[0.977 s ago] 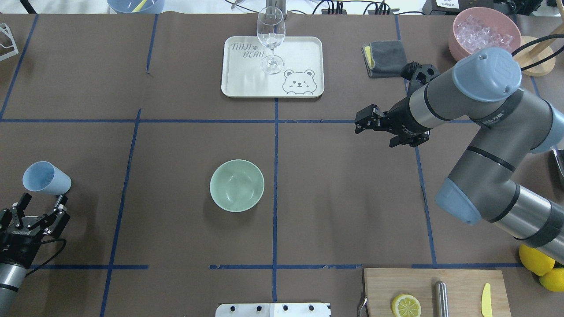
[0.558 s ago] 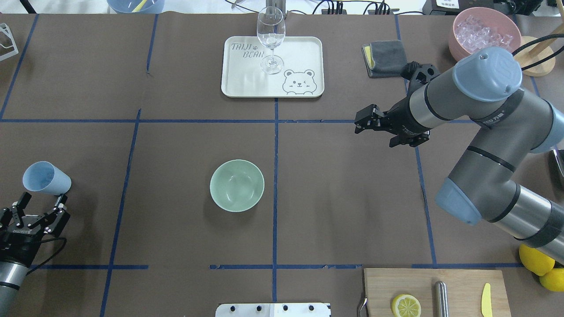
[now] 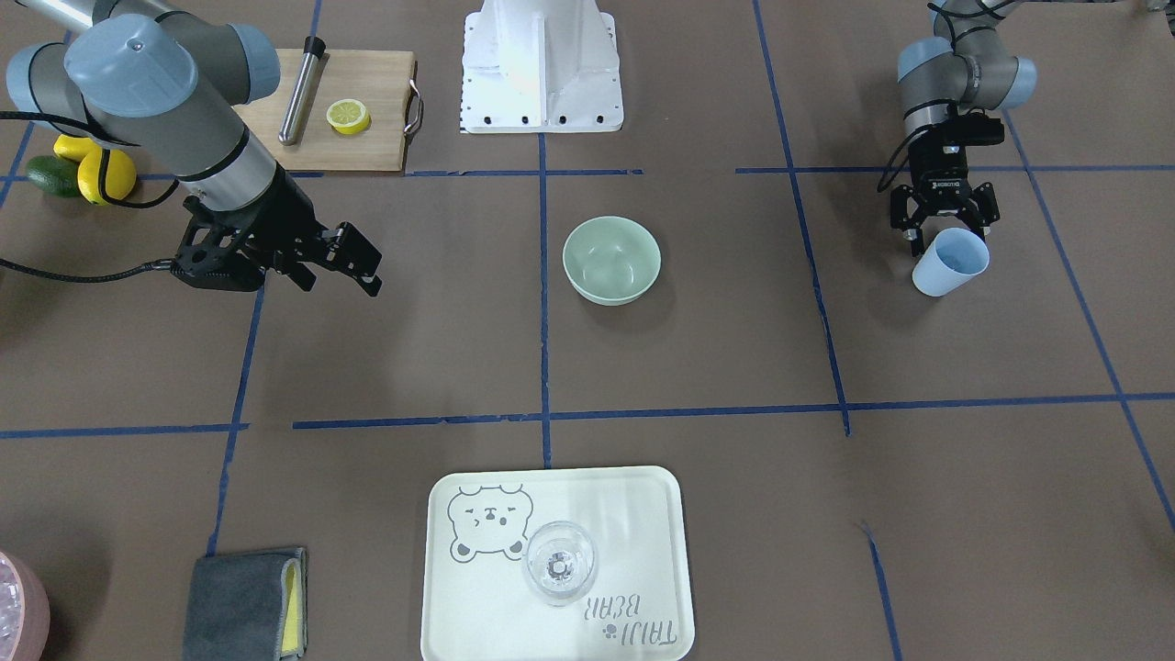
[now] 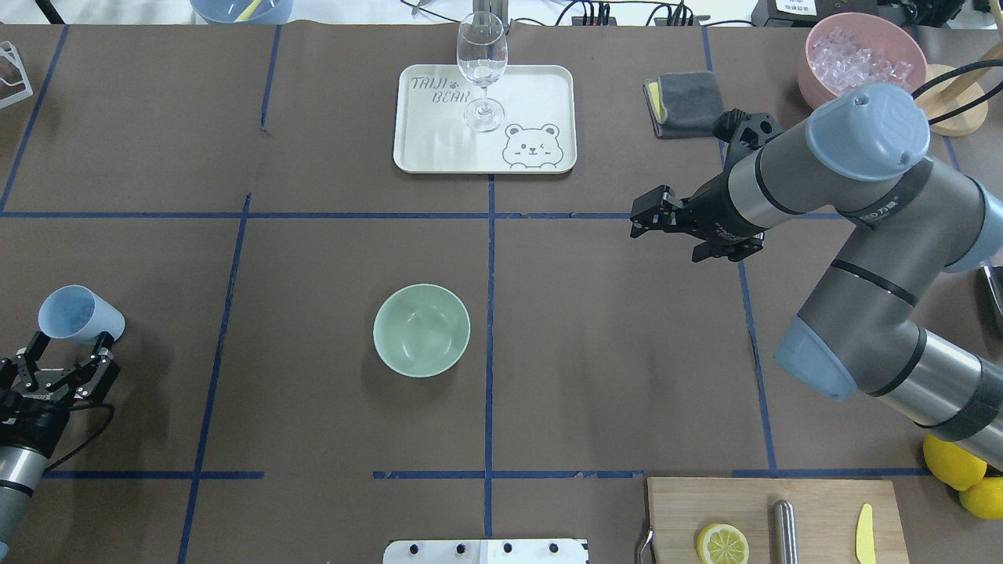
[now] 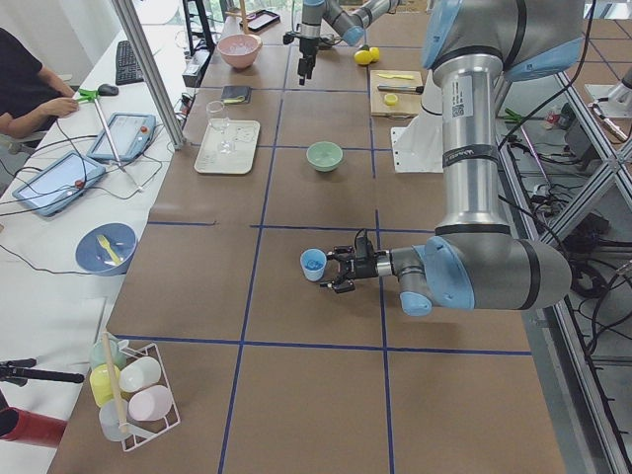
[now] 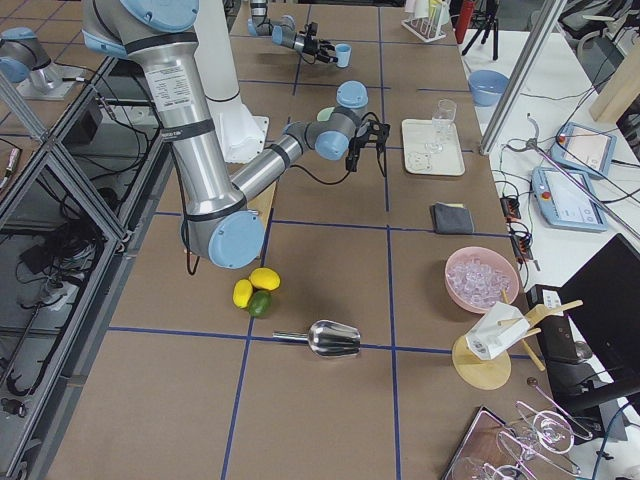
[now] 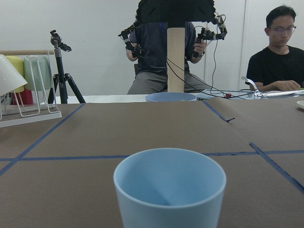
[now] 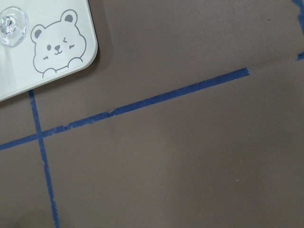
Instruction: Pour ice into bowl
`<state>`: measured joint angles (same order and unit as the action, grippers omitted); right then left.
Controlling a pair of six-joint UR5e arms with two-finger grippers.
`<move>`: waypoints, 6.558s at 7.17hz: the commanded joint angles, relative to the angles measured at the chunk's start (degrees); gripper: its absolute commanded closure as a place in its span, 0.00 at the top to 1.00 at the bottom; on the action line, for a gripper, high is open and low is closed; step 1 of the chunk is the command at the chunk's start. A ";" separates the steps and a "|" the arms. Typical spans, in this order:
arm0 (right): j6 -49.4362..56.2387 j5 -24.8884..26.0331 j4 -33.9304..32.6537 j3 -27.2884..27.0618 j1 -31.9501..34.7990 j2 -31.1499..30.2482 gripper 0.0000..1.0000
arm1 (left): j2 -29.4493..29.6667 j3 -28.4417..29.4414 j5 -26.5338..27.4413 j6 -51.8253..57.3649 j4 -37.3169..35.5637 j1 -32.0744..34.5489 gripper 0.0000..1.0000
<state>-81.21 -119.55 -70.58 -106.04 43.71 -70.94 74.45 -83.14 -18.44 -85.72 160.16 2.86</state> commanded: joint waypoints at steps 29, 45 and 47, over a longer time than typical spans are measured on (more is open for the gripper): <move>-0.09 -0.94 0.00 -0.48 1.29 0.10 1.00 | 26.62 -13.45 -25.51 82.63 -1.91 10.86 0.00; -0.18 -4.11 0.09 -0.75 2.78 0.19 1.00 | 34.53 -23.73 -25.51 130.01 -41.72 5.93 0.00; -0.26 -4.11 0.00 -0.83 2.78 0.19 1.00 | 36.47 -22.95 -21.76 129.66 -45.72 5.67 0.00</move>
<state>-81.41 -123.66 -70.55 -106.81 46.49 -70.77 110.09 -106.51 -42.92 43.90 116.80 8.73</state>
